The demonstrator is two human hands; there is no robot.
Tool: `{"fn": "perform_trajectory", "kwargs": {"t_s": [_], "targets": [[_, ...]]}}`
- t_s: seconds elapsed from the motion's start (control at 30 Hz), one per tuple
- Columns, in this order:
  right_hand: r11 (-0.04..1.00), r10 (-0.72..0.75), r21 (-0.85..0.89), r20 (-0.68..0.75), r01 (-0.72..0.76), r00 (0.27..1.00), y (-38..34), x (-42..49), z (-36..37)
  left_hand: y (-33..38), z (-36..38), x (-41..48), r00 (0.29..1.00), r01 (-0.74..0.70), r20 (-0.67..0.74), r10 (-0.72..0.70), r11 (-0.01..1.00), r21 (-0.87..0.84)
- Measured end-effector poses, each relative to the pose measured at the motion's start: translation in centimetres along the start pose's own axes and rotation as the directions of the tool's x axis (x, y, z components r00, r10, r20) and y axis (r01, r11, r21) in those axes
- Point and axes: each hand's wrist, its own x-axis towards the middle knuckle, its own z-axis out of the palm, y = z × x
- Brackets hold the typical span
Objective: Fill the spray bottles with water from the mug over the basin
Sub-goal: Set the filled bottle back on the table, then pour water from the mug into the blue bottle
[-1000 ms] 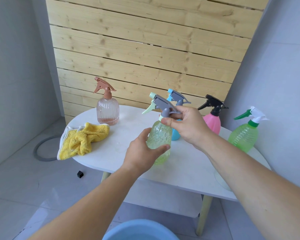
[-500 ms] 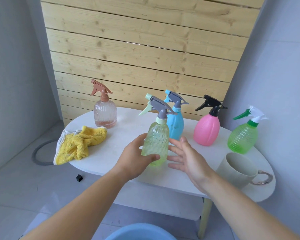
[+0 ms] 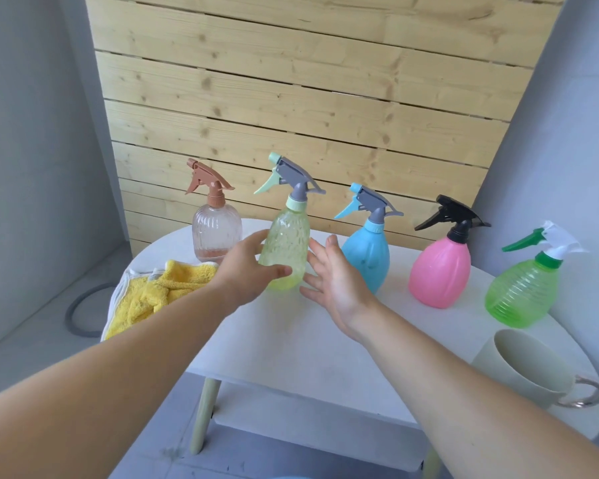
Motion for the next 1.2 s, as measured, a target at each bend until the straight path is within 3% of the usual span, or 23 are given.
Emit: {"fn": "perform_trajectory", "kwargs": {"t_s": [0.4, 0.73, 0.87, 0.97, 1.03, 1.13, 1.2], "targets": [[0.999, -0.018, -0.05, -0.053, 0.016, 0.998, -0.7, 3.3, -0.4, -0.6, 0.9, 3.6, 1.0, 0.004, -0.013, -0.005, 0.999, -0.04], [0.998, -0.016, -0.056, -0.067, 0.012, 0.998, -0.5, 3.3, -0.7, 0.0, 1.3, 3.4, 0.999, 0.04, -0.023, -0.039, 0.998, 0.051], [0.983, -0.06, -0.182, -0.15, 0.032, 0.987, -0.9, 1.1, -1.5, 0.8, 0.9, 2.1, 0.993, 0.108, -0.052, -0.103, 0.989, 0.101], [0.934, -0.223, -0.34, -0.326, 0.107, 0.919, -0.9, -1.1, -3.2, 1.6, 0.9, 0.4, 0.979, 0.059, -0.204, -0.017, 0.978, 0.201], [0.882, -0.366, -0.447, -0.453, 0.148, 0.813, -1.0, -2.4, -4.6, 2.5, 1.7, -0.8, 0.97, -0.039, -0.225, 0.093, 0.971, 0.235], [0.86, -0.435, -0.495, -0.58, 0.125, 0.689, -1.6, -2.9, -6.4, 3.7, 4.0, -1.4, 0.991, -0.112, -0.054, 0.121, 0.984, 0.138], [0.874, -0.381, -0.483, -0.605, 0.058, 0.699, -2.0, -2.5, -7.2, 4.4, 6.0, -1.4, 0.991, -0.099, 0.094, 0.091, 0.991, 0.093]]}}
